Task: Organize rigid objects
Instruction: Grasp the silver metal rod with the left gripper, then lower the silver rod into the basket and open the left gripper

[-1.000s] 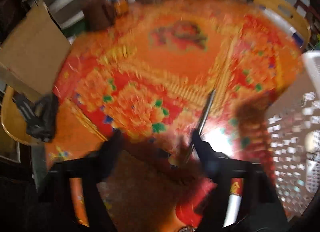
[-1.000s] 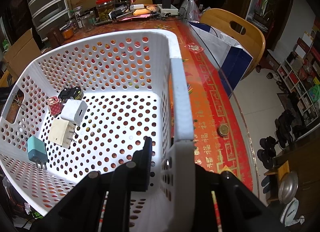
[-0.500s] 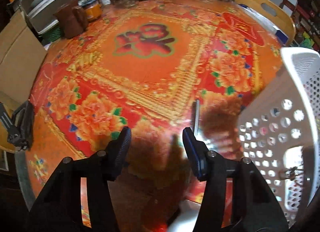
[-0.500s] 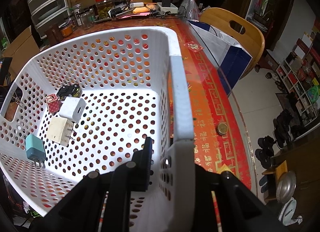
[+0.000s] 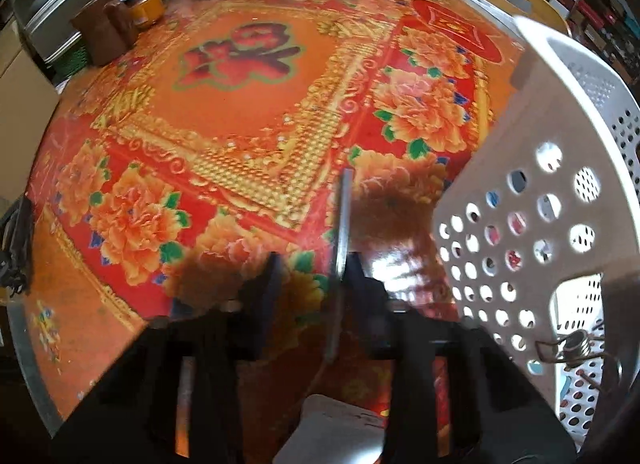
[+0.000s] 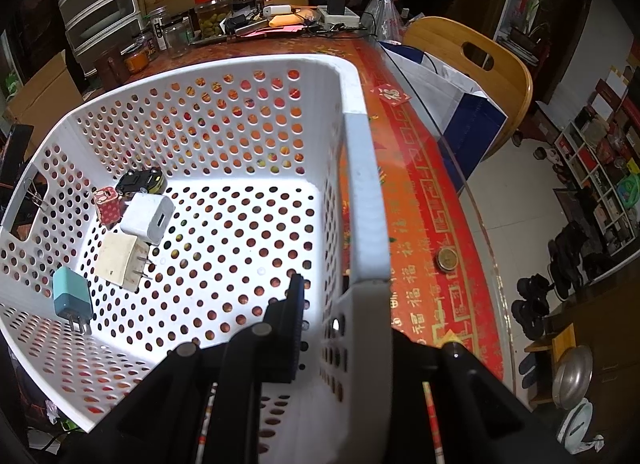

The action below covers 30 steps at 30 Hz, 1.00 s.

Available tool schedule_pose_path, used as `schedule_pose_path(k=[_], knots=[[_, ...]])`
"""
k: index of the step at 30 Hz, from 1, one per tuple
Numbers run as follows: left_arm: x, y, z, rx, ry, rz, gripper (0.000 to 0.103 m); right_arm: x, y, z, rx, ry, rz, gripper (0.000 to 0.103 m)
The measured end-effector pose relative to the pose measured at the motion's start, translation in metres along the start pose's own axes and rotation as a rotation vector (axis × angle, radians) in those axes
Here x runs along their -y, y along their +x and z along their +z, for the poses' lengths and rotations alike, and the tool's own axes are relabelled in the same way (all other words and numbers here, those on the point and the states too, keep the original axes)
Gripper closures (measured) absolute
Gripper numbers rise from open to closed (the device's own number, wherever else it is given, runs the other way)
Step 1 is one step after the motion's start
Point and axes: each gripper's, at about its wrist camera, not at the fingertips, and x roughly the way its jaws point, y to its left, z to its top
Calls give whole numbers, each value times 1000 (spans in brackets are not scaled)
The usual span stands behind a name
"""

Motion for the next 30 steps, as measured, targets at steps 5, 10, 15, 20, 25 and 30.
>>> schedule_pose_path(k=[5,10,15,20,25,30], knots=[[-11,-2,-2,-7,-23,-7,98,0,0,0,-1,-1,-1,88],[-14,-3,-6,4,-31,8,98,0,0,0,-1,-1,-1,88],[-24,-17,-7,62,-60,31,98,0,1,0,-1,-2,-1,88],[-30,-52,-8,131,-68,92,98,0,0,0,0,-1,0,88],[-24,-97,-6,175,-64,215,98,1,0,1,1,-1,-5,88],[12,-153,-1,257,-1,223,98,1,0,2,1,-5,-3,88]])
